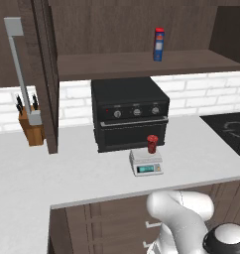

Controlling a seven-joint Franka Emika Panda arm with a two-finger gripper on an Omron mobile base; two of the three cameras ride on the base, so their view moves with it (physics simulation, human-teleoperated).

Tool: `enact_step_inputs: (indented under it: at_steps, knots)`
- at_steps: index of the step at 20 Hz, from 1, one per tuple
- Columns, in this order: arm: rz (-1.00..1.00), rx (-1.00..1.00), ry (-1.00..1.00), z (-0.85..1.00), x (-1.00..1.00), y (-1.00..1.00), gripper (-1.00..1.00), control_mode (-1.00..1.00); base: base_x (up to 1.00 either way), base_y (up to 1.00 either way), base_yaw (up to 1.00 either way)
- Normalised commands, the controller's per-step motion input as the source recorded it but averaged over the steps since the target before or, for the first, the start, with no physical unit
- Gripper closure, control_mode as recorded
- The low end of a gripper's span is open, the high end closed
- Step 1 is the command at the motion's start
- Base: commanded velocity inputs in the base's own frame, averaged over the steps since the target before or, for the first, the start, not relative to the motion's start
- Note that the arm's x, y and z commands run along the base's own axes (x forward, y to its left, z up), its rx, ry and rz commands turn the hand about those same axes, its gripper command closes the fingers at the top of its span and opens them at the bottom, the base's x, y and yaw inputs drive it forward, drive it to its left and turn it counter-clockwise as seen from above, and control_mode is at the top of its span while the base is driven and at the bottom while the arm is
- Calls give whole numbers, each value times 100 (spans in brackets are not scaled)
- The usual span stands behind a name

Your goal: Pick the yogurt and place it on the digital scale for weighing, and close the cabinet.

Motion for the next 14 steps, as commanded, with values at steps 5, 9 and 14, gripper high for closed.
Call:
enact_step_inputs:
  at_steps: [5,9,14]
  knots:
    - [-24,12,1,14,0,-83,-100,-100,0,0,0]
    - [-25,6,3,1,0,-75,-100,-100,0,0,0]
    - [-18,8,0,0,10,-75,-100,-100,0,0,0]
